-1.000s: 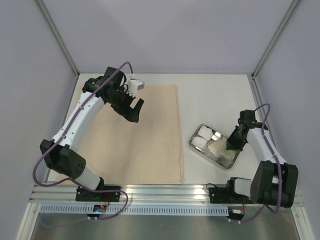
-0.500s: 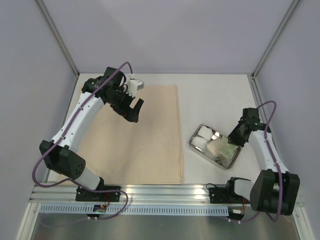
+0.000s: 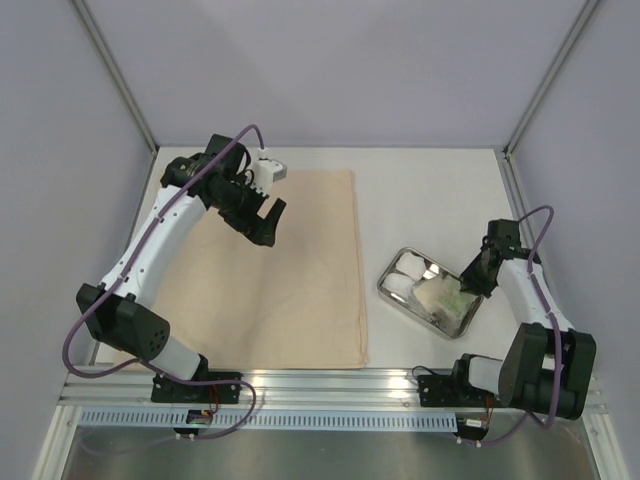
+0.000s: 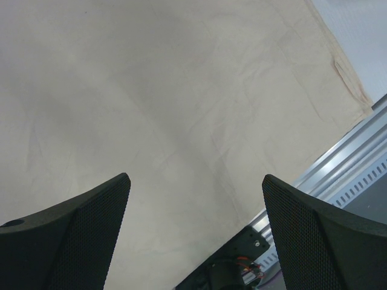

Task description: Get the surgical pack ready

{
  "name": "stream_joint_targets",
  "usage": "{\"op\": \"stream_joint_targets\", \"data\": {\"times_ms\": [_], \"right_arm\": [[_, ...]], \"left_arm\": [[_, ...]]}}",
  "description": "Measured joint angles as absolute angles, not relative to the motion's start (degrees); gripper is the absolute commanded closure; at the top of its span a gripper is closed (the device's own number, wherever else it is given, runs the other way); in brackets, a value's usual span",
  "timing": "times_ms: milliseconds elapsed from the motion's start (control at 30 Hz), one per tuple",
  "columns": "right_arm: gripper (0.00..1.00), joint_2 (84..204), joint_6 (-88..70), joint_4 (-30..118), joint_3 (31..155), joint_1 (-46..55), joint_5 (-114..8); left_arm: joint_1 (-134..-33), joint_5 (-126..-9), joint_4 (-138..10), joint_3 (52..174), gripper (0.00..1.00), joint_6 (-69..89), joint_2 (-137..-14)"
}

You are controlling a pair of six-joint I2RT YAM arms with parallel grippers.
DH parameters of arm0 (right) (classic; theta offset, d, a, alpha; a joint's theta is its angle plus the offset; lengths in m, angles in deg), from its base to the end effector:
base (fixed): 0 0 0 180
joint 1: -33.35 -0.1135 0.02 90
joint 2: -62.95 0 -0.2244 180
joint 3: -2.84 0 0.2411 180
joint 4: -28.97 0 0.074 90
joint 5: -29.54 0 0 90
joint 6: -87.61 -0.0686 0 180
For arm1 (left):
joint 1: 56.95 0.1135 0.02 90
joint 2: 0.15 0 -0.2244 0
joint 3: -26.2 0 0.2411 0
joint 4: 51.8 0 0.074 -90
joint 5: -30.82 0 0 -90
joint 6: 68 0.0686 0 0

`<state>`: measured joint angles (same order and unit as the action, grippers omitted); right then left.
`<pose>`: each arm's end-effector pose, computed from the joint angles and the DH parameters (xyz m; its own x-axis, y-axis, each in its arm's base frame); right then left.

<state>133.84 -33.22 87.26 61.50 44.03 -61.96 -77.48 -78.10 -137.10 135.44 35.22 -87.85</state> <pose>0.2254 -0.0443 0.1400 -0.6962 0.6526 -0.2990 0.6412 0.7526 0.1497 0.2700 -0.1249 0.3017 -0.7112 0.4973 -0.4969 0.6458 0.7415 -0.1820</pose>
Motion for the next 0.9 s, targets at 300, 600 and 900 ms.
{"op": "stream_joint_targets", "data": {"times_ms": [300,600,900], "right_arm": [[0.90,132.21,-31.54,89.25,63.25,44.03,-62.94],[0.00,124.84,-26.97,94.32,78.61,40.53,-67.14],[0.12,113.87,-31.60,96.46,69.08,46.08,-72.05]], "left_arm": [[-77.48,-77.42,-137.15,135.44,0.00,35.30,-86.61],[-77.48,-69.79,-136.64,134.63,0.00,36.07,-83.22],[-77.48,-63.08,-135.11,131.33,0.00,36.09,-82.32]]}}
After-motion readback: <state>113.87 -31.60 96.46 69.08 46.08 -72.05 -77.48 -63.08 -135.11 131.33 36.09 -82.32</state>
